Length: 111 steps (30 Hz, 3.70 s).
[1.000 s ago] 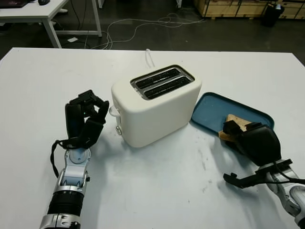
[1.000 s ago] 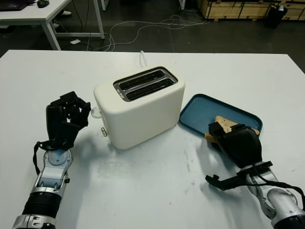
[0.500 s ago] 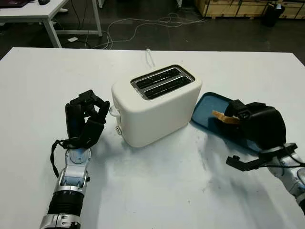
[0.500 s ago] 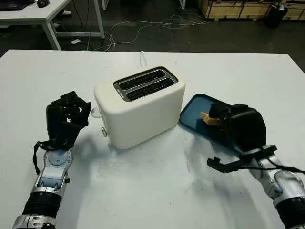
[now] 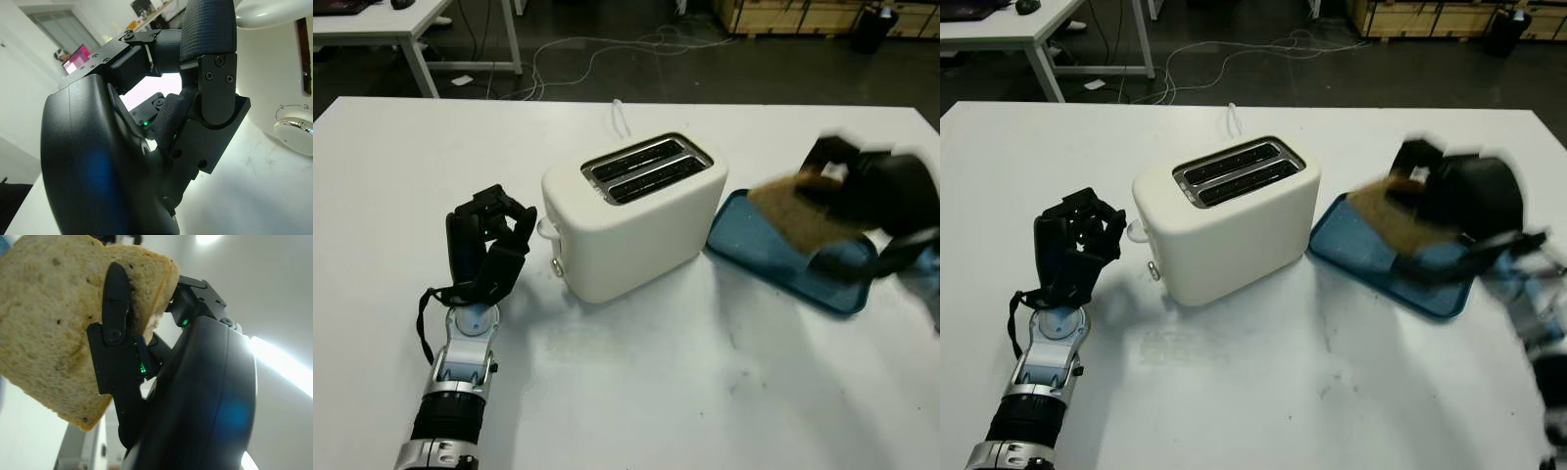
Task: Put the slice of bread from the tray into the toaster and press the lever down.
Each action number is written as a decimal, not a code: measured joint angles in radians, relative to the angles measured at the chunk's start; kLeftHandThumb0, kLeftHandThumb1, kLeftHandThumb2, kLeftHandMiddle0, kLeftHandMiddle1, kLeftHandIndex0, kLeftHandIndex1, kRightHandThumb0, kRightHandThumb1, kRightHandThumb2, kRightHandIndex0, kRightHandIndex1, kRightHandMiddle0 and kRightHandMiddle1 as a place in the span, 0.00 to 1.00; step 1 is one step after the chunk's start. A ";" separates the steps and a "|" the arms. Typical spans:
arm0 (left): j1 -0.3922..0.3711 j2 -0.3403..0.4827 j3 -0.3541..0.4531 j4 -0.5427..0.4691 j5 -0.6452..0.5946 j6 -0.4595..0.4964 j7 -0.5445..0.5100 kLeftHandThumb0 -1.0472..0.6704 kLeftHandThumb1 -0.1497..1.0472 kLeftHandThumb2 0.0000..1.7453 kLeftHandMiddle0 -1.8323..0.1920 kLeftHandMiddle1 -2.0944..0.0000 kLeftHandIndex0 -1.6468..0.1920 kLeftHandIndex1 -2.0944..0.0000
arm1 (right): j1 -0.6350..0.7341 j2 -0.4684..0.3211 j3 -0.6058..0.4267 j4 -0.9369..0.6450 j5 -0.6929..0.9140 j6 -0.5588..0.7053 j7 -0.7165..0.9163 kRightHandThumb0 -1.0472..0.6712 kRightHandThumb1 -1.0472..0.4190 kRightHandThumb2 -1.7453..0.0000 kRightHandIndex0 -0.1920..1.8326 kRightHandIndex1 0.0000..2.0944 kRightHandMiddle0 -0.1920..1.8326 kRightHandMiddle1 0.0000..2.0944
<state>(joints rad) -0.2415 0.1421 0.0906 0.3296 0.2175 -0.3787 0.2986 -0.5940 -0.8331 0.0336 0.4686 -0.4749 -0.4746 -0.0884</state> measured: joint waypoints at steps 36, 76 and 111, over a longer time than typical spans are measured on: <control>0.007 0.001 0.001 -0.007 0.024 0.001 0.006 0.05 0.80 0.29 0.27 0.28 0.33 0.31 | -0.766 0.425 0.005 0.533 0.429 -0.003 0.842 0.30 0.09 0.83 0.64 0.83 0.53 0.83; 0.007 -0.004 0.002 -0.018 0.024 0.006 0.003 0.05 0.80 0.28 0.26 0.29 0.33 0.31 | -0.679 0.360 0.179 0.491 0.226 -0.021 0.903 0.33 0.09 0.78 0.63 0.83 0.50 0.83; 0.013 -0.004 0.002 -0.018 0.019 0.006 0.013 0.04 0.83 0.25 0.27 0.29 0.33 0.30 | -0.667 0.398 0.332 0.359 0.136 -0.056 1.066 0.05 0.09 0.89 0.14 0.35 0.36 0.00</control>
<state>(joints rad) -0.2286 0.1378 0.0924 0.3119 0.2363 -0.3729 0.3112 -1.2609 -0.4352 0.3653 0.8274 -0.3391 -0.5305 0.9781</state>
